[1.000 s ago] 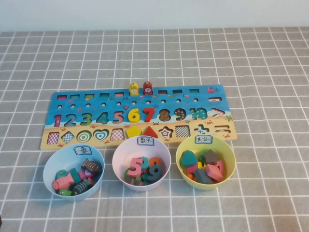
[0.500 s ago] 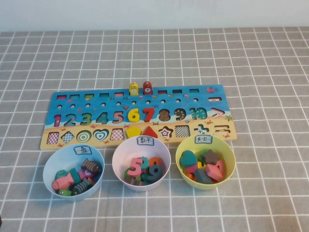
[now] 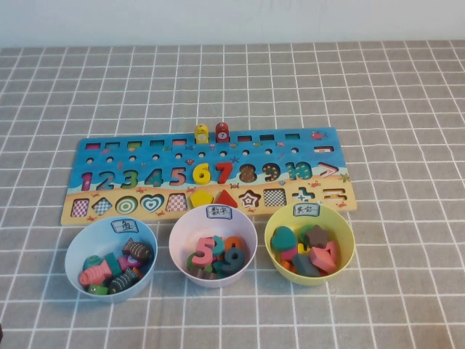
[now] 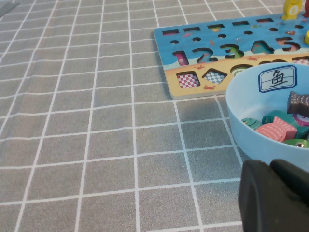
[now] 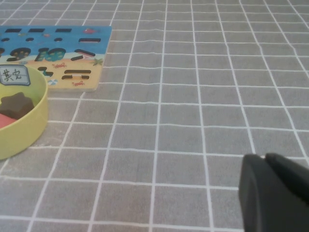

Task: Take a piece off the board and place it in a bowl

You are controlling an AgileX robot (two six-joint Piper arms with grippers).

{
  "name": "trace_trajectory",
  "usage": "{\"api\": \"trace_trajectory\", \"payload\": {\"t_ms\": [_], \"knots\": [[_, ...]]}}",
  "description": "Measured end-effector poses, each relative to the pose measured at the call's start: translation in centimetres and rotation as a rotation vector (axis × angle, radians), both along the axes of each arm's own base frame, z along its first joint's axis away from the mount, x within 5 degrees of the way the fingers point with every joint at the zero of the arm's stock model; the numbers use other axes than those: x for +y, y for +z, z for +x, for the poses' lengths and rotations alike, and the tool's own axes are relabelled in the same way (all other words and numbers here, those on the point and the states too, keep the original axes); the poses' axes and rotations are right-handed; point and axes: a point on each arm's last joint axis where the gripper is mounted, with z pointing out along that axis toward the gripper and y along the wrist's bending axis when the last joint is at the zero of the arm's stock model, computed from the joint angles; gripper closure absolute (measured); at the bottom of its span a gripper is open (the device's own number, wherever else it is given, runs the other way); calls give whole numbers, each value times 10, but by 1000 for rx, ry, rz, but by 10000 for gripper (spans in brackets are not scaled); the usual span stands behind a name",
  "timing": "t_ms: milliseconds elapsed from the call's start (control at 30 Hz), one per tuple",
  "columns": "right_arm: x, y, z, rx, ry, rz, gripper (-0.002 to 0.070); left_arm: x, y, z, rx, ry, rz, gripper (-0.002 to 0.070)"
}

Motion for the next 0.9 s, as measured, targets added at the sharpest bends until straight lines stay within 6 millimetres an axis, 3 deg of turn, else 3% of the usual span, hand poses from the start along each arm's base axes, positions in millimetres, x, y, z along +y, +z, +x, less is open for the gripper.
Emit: {"api": "trace_trajectory", "payload": {"t_ms": [900], "knots": [[0,0,0,4,1,10,694,0,0,0,0,0,0,676]]}}
